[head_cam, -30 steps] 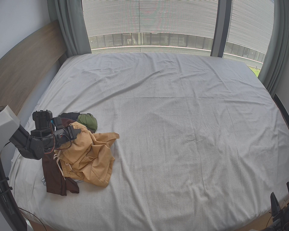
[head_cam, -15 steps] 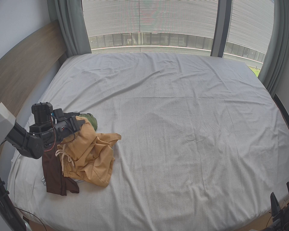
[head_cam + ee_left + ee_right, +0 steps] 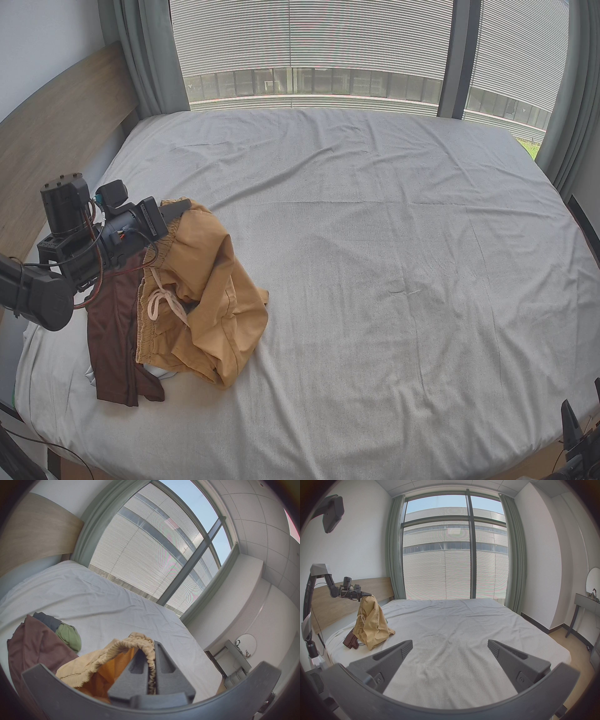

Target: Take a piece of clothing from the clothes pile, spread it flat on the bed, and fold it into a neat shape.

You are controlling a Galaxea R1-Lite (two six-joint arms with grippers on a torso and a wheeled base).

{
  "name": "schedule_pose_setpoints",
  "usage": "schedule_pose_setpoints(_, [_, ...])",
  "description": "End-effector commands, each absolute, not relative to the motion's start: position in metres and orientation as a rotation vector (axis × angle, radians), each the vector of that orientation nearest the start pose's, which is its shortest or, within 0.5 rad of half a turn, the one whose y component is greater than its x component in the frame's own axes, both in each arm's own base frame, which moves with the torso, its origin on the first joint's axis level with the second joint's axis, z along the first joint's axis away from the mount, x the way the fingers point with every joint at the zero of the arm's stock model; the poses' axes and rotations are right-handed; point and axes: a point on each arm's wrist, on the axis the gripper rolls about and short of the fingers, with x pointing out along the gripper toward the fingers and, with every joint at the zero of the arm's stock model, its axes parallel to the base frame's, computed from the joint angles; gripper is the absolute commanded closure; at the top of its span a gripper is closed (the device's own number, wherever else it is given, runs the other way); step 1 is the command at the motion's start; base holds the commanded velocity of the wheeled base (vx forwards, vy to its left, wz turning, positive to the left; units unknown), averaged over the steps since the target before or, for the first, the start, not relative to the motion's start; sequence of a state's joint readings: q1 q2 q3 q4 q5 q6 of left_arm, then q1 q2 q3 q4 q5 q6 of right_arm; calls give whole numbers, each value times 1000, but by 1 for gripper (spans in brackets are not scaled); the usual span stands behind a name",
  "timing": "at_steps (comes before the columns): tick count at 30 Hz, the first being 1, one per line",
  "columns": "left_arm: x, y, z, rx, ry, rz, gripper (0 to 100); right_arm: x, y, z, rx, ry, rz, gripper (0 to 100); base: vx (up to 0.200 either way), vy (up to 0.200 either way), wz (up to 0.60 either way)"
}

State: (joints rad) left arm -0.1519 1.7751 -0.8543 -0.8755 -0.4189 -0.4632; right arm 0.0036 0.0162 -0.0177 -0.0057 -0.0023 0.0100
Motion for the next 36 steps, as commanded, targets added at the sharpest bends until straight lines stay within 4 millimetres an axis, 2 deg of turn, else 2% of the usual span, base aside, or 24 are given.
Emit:
schedule_pose_setpoints(1, [315,-65,203,-446,168,-623,100,-23,0,76,12,-6,2,0,0,0,0])
schedule_pose_setpoints(5, [307,-78,212,-431,159,-709,100,-23,0,76,12,-6,2,0,0,0,0])
schedule_pose_setpoints(7, [307,-78,212,-431,159,-709,100,-23,0,76,12,-6,2,0,0,0,0])
schedule_pose_setpoints(8, [309,-88,223,-410,132,-773,100,-23,0,76,12,-6,2,0,0,0,0])
schedule_pose_setpoints(9, [310,-89,224,-409,129,-779,100,-23,0,76,12,-6,2,0,0,0,0])
schedule_pose_setpoints(11, [322,-97,219,-405,134,-803,100,-23,0,76,12,-6,2,0,0,0,0])
schedule_pose_setpoints(19, [327,-117,213,-396,116,-855,100,-23,0,76,11,-6,2,0,0,0,0])
schedule_pose_setpoints(20, [336,-121,215,-393,78,-863,100,-23,0,76,11,-6,2,0,0,0,0])
schedule_pose_setpoints(21, [336,-122,216,-391,71,-866,100,-23,0,76,11,-6,2,0,0,0,0])
schedule_pose_setpoints(22, [344,-132,224,-400,-3,-872,100,-23,0,76,11,-6,2,0,0,0,0])
schedule_pose_setpoints(26, [351,-154,243,-546,-143,-861,100,-23,0,76,12,-6,2,0,0,0,0])
schedule_pose_setpoints(30, [345,-166,249,-643,-147,-896,100,-23,0,76,12,-6,0,0,0,0,0])
schedule_pose_setpoints(36, [339,-173,253,-655,-153,-926,100,-23,0,76,12,-6,0,0,0,0,0])
